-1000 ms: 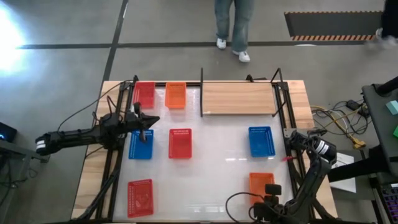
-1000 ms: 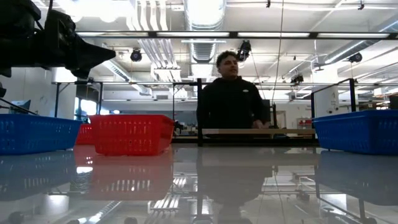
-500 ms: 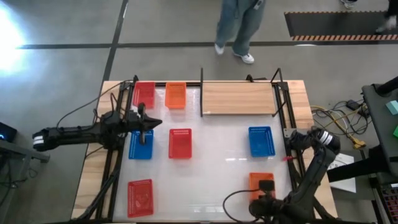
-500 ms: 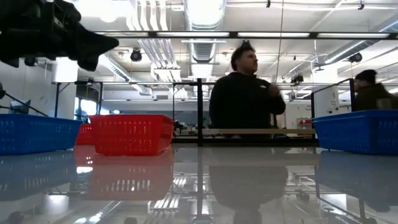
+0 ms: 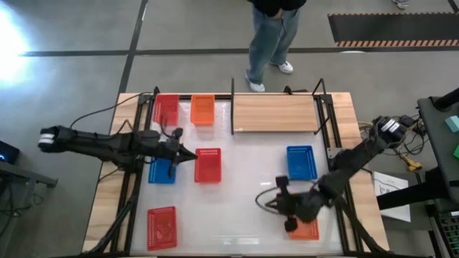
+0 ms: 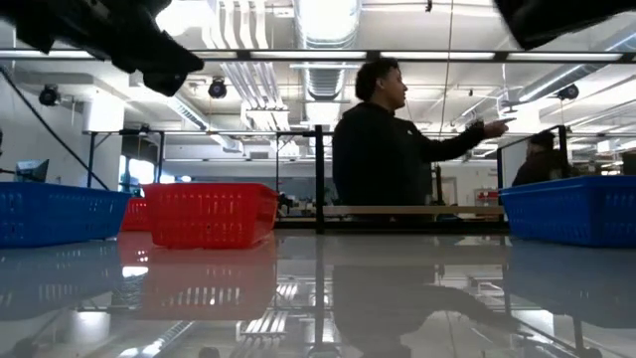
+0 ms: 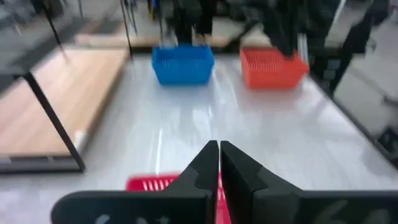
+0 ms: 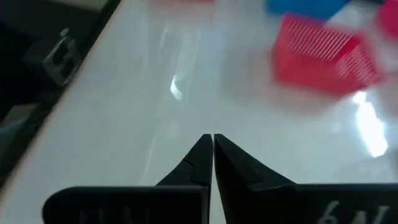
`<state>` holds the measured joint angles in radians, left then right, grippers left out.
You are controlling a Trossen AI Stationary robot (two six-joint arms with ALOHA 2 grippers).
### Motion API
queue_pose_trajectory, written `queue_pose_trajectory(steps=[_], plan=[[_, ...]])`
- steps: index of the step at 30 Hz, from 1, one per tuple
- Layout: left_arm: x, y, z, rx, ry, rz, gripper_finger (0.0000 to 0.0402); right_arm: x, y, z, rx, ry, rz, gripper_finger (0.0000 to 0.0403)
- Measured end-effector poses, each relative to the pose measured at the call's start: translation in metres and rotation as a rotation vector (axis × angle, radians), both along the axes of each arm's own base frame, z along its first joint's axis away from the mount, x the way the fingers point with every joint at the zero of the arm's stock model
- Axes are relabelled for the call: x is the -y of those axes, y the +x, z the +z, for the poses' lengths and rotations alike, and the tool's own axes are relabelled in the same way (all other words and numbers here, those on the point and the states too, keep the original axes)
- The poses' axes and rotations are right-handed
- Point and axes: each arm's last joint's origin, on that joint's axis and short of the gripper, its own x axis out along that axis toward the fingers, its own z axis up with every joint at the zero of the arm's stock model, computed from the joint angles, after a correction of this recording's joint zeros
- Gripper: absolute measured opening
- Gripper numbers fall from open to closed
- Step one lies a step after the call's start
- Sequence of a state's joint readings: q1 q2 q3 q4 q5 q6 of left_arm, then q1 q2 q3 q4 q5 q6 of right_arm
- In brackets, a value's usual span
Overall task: Stack baskets on shelf by color
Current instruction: Stack the bottom red basket on top of the middle red basket
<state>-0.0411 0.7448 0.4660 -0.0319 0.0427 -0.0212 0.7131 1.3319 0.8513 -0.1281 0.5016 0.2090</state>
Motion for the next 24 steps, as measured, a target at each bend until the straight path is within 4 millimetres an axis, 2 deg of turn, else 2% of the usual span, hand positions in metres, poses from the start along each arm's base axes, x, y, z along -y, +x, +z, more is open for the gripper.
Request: queue_pose_trajectory(steps=[7,16,19,24], plan=[[0.018,0.016,0.021,-0.291,-0.034,0.005,0.0000,0.045,-0.012,-0.006,0.239,-0.075,0.033,0.0008],[0.041,0.021,0.027,-0.758,-0.136,0.087,0.0003,0.076,-0.034,-0.012,0.369,-0.138,0.023,0.0008],[0.053,0.023,0.027,-0.866,-0.169,0.085,0.0023,0.081,-0.038,-0.009,0.392,-0.140,0.018,0.0008],[0.081,0.029,0.029,-0.977,-0.289,0.053,0.0077,0.085,-0.044,-0.003,0.427,-0.151,0.026,0.0008]])
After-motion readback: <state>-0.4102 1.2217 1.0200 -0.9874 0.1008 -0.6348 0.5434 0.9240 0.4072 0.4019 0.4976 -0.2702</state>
